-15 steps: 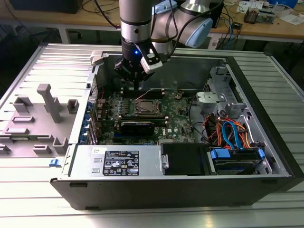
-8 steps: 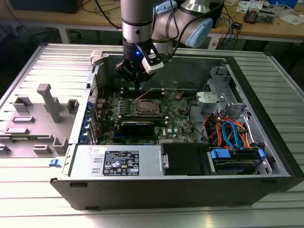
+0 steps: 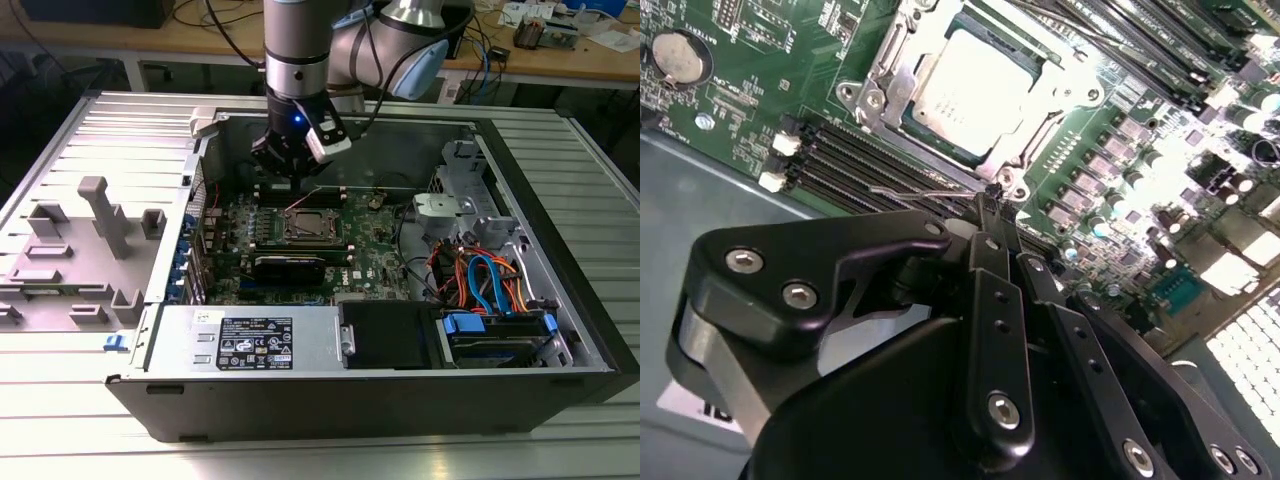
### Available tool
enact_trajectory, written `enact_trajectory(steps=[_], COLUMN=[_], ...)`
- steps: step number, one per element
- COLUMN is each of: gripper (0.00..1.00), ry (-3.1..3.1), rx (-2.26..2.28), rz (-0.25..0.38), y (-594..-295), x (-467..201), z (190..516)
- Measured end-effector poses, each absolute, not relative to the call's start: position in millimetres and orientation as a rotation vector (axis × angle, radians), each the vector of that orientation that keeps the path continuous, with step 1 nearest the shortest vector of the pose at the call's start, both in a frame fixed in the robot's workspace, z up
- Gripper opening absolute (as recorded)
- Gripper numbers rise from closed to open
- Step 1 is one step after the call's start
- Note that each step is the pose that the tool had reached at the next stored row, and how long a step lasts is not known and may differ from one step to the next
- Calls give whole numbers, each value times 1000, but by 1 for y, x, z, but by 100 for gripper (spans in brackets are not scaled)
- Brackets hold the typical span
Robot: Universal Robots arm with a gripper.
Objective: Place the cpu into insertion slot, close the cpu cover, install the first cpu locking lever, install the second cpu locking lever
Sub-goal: 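Install the first cpu locking lever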
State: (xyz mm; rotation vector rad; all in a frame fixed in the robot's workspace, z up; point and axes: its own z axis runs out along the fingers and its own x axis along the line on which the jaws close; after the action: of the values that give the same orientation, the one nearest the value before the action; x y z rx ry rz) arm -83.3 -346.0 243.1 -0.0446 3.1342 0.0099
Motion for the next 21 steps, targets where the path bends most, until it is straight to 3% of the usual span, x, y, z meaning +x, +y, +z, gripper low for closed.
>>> enact_trajectory(steps=[21], gripper=[11], ry=[3139], rx=[-29], rz=[6], y=[-336], x=[-74], z=[226])
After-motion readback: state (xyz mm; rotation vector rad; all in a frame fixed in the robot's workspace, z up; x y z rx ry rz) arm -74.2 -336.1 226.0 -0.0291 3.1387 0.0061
